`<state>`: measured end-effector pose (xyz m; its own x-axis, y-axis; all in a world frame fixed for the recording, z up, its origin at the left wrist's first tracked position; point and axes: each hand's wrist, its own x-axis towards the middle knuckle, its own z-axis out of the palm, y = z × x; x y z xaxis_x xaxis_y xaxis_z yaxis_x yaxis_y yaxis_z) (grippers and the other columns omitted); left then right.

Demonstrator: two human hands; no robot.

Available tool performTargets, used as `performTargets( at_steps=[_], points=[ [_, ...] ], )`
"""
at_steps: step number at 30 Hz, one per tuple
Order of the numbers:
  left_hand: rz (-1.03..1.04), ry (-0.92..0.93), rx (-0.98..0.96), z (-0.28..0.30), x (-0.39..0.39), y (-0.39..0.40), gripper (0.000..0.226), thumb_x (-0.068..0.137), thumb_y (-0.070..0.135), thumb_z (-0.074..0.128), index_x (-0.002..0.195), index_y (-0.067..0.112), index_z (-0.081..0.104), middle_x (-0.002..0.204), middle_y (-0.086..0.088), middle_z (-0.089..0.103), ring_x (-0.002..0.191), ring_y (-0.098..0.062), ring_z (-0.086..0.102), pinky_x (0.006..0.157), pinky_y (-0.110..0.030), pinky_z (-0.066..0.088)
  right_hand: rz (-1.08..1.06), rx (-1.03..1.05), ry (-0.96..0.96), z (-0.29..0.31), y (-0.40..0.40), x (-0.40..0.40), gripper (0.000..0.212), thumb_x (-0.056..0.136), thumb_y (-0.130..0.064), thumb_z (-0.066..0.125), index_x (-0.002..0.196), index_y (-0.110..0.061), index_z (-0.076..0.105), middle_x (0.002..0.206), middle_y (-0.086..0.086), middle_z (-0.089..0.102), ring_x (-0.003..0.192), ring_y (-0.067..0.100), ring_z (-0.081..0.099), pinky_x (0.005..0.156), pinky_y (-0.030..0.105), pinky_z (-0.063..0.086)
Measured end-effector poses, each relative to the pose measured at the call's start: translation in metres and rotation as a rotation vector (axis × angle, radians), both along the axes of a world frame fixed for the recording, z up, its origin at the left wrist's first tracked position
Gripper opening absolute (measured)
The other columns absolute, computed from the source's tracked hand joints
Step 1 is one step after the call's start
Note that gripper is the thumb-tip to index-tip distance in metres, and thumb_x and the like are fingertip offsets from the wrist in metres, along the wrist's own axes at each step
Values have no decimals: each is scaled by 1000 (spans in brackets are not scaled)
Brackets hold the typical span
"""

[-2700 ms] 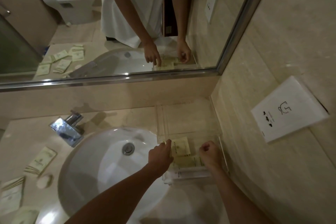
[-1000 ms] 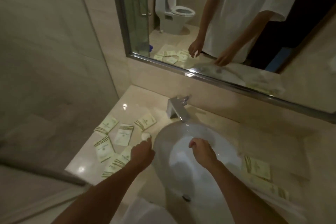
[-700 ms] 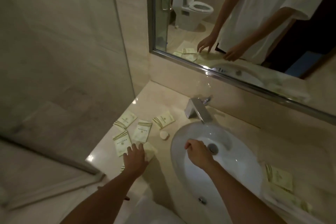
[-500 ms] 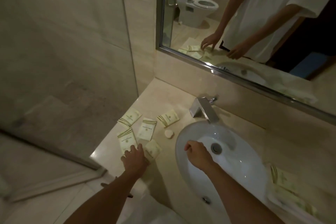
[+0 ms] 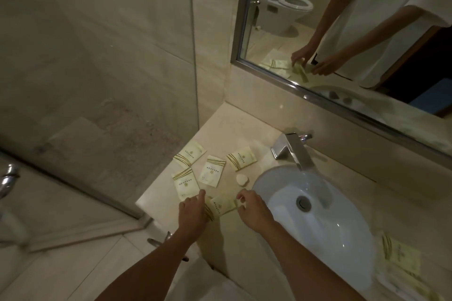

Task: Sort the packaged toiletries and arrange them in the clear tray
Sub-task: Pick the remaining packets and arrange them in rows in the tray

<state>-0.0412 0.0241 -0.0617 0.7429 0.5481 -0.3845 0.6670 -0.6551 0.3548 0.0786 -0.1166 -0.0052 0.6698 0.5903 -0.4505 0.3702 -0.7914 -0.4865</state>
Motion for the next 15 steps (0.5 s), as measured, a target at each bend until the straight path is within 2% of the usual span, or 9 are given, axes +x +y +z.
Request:
performTargets(
  at_steps=[3, 5, 7, 9, 11, 15],
  points=[
    [-40, -77, -1, 5, -3, -2, 57, 84, 29, 61, 134, 24, 33, 126, -4, 57, 119, -24, 49, 101, -39, 35, -23, 9, 60, -9, 10, -6, 53, 86, -17, 59, 135, -24, 40, 136, 4, 44, 121, 25, 51, 95, 38, 45],
    [-59, -106, 7, 7, -7, -1, 52, 86, 29, 59, 132, 25, 35, 128, -4, 56, 119, -23, 49, 101, -38, 34, -52, -1, 89, -14, 19, -9, 62, 85, -22, 62, 140, -26, 34, 141, 3, 41, 126, 27, 47, 98, 40, 43],
    [-87, -108, 15, 7, -11, 2, 48, 87, 29, 57, 130, 26, 36, 129, -2, 56, 117, -22, 49, 99, -38, 34, -35, -22, 81, -19, 27, -12, 53, 85, -23, 61, 134, -27, 41, 135, 4, 47, 119, 27, 52, 92, 39, 47],
    [-106, -110, 13, 5, -14, 5, 46, 87, 29, 57, 128, 26, 38, 130, -2, 57, 116, -23, 50, 99, -38, 34, -12, -49, 48, -20, 35, -15, 31, 87, -20, 55, 118, -23, 56, 121, 5, 59, 104, 25, 59, 80, 33, 49],
    [-116, -105, 18, 5, -15, 9, 46, 87, 28, 58, 128, 26, 38, 130, -2, 57, 115, -22, 51, 100, -37, 35, -15, -71, 6, -19, 40, -18, 22, 88, -19, 51, 104, -21, 65, 108, 5, 67, 93, 24, 62, 68, 28, 44],
    [-125, -73, -33, 4, -16, 18, 48, 87, 26, 58, 130, 23, 36, 128, -3, 57, 113, -20, 54, 98, -34, 41, 10, -90, -52, -19, 38, -15, 15, 90, -20, 51, 99, -17, 62, 106, 8, 66, 88, 26, 60, 65, 27, 39]
  ],
)
